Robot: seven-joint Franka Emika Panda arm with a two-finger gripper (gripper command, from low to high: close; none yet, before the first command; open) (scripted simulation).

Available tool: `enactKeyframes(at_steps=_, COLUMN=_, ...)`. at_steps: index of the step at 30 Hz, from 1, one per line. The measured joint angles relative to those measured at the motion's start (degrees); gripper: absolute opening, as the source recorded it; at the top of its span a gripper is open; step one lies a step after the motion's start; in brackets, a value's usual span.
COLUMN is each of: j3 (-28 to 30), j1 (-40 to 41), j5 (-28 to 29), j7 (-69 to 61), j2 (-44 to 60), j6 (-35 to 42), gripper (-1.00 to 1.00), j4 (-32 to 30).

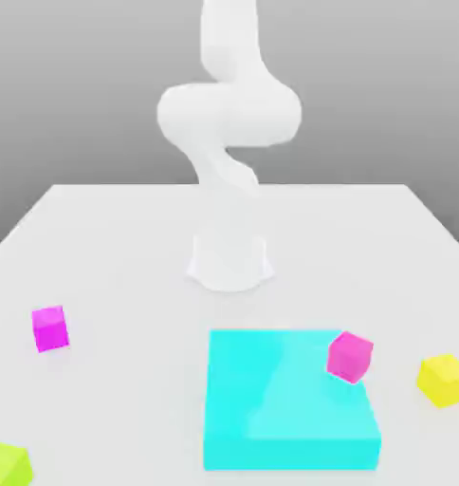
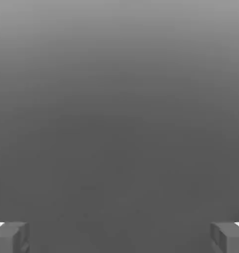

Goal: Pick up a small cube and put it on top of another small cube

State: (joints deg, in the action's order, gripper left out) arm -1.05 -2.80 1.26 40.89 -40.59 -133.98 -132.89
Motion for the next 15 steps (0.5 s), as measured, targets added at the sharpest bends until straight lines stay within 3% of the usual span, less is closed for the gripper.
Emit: enactKeyframes(at_steps=15, j3=-6.7, j1=-15.5, j5=5.1, j7=-31.6, j2=31.6, j6=-13.3, gripper=0.00, j4=-6.7)
